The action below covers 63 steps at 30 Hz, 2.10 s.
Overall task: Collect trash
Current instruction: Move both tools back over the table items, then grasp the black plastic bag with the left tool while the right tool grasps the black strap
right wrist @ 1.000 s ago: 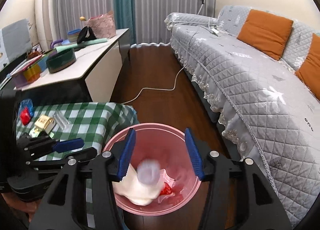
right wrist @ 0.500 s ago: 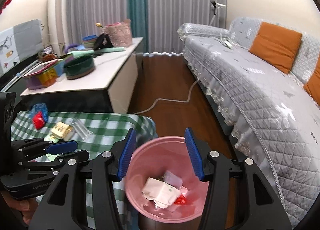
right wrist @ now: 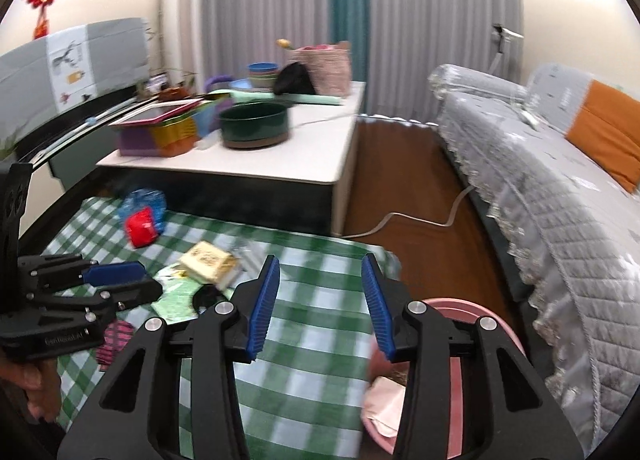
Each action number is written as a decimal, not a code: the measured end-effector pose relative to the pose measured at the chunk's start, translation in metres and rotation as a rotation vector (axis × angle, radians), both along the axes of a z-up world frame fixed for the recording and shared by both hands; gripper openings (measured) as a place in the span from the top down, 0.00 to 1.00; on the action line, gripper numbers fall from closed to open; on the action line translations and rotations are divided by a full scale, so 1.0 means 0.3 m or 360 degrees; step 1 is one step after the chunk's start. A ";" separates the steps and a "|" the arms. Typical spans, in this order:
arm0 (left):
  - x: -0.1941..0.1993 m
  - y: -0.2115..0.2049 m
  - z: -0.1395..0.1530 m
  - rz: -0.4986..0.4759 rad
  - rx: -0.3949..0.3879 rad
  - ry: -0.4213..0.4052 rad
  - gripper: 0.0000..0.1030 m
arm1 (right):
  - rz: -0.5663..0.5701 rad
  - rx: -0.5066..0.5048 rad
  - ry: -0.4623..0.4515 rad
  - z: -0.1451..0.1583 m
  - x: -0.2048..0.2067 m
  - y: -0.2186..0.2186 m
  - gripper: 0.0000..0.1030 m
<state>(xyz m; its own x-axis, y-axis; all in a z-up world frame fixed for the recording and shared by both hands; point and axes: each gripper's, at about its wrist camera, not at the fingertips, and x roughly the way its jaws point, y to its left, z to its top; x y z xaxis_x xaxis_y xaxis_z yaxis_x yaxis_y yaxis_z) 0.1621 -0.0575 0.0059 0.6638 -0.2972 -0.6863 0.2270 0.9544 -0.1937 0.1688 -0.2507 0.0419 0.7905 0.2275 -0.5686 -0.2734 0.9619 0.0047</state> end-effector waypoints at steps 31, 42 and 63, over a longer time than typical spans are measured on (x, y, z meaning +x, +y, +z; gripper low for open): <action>0.133 0.375 -0.312 0.0354 -0.0080 0.0408 0.48 | 0.0335 -0.0218 0.0481 -0.380 0.202 0.355 0.30; 0.141 0.363 -0.306 0.0335 -0.0051 0.0382 0.56 | 0.0386 -0.0228 0.0557 -0.414 0.216 0.362 0.39; 0.082 0.247 -0.130 0.0234 0.0067 0.0089 0.57 | 0.0373 -0.0113 0.0318 -0.210 0.116 0.262 0.82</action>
<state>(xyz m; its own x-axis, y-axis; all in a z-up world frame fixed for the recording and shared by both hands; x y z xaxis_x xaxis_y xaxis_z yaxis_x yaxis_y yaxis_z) 0.1867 0.0167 -0.0333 0.6582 -0.1697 -0.7335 0.0742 0.9841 -0.1612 0.2036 -0.1722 -0.0212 0.5924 0.3447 -0.7282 -0.4881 0.8726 0.0159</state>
